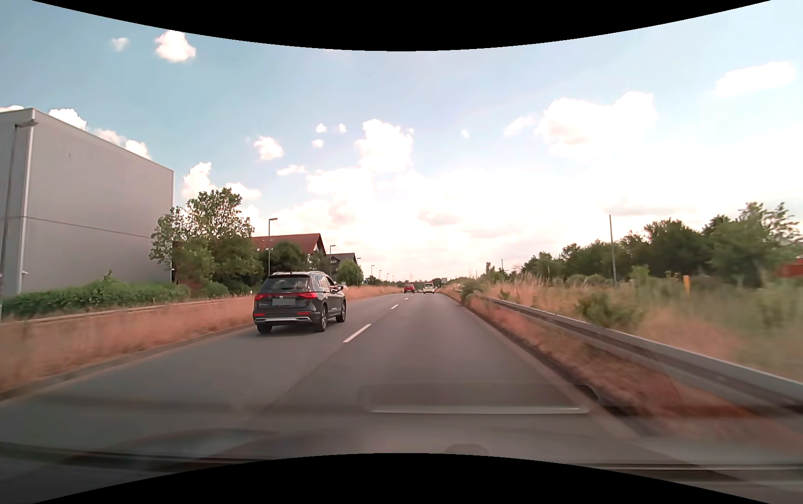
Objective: Follow the waypoints while adhering to traffic rules and regulations
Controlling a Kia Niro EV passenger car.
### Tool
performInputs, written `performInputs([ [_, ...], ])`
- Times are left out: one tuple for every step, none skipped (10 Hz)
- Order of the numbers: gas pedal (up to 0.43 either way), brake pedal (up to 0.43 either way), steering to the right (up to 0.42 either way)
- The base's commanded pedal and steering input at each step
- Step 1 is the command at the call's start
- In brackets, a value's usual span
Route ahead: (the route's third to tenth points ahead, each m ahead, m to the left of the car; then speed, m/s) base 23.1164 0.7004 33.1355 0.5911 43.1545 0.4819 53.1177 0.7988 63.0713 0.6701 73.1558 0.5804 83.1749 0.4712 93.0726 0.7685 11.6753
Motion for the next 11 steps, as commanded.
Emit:
performInputs([
  [0.087, 0.0, -0.004],
  [0.087, 0.0, -0.003],
  [0.087, 0.0, -0.003],
  [0.087, 0.0, -0.003],
  [0.087, 0.0, -0.003],
  [0.087, 0.0, -0.003],
  [0.087, 0.0, -0.003],
  [0.087, 0.0, -0.003],
  [0.087, 0.0, -0.004],
  [0.087, 0.0, -0.003],
  [0.087, 0.0, -0.003],
])
